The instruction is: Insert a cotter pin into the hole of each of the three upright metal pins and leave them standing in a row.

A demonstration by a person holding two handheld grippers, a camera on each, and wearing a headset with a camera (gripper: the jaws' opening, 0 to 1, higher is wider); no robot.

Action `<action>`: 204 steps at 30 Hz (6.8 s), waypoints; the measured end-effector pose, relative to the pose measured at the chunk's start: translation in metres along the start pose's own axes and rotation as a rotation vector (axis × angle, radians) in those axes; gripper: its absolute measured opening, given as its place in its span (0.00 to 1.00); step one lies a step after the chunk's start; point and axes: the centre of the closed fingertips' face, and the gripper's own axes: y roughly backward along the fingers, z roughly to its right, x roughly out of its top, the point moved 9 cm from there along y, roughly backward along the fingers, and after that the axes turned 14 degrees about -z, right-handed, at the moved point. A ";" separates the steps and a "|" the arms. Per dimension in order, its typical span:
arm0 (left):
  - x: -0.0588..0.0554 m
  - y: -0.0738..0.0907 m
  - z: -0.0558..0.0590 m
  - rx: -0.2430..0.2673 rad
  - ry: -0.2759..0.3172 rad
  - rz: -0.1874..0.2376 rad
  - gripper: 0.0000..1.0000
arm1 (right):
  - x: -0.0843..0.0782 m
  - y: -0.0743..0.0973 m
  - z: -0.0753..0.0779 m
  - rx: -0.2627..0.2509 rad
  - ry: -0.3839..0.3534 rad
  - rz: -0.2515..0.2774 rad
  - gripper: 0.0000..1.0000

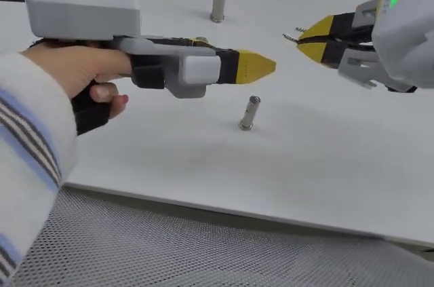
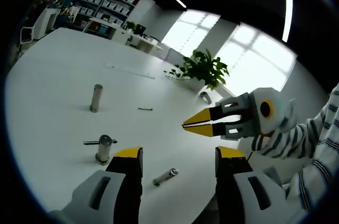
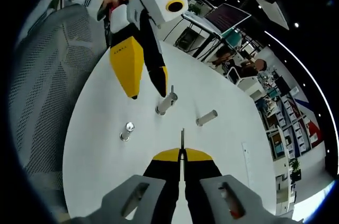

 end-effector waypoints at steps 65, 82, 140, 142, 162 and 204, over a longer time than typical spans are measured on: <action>-0.001 -0.002 0.016 -0.093 -0.131 -0.048 0.00 | 0.018 0.013 -0.030 0.181 -0.237 0.114 0.07; -0.011 -0.005 0.026 -0.109 -0.321 -0.130 0.00 | 0.006 0.011 -0.040 0.341 -0.374 0.158 0.00; -0.016 -0.037 0.002 0.064 -0.648 -0.333 0.16 | -0.026 -0.021 -0.047 0.413 -0.301 -0.051 0.00; -0.014 -0.038 0.001 0.064 -0.657 -0.336 0.14 | -0.025 -0.020 -0.046 0.406 -0.298 -0.049 0.00; -0.013 -0.038 0.003 0.031 -0.646 -0.368 0.06 | -0.020 -0.022 -0.050 0.415 -0.296 -0.051 0.00; -0.013 -0.041 0.003 0.025 -0.652 -0.370 0.06 | 0.001 -0.029 -0.050 0.430 -0.283 0.013 0.00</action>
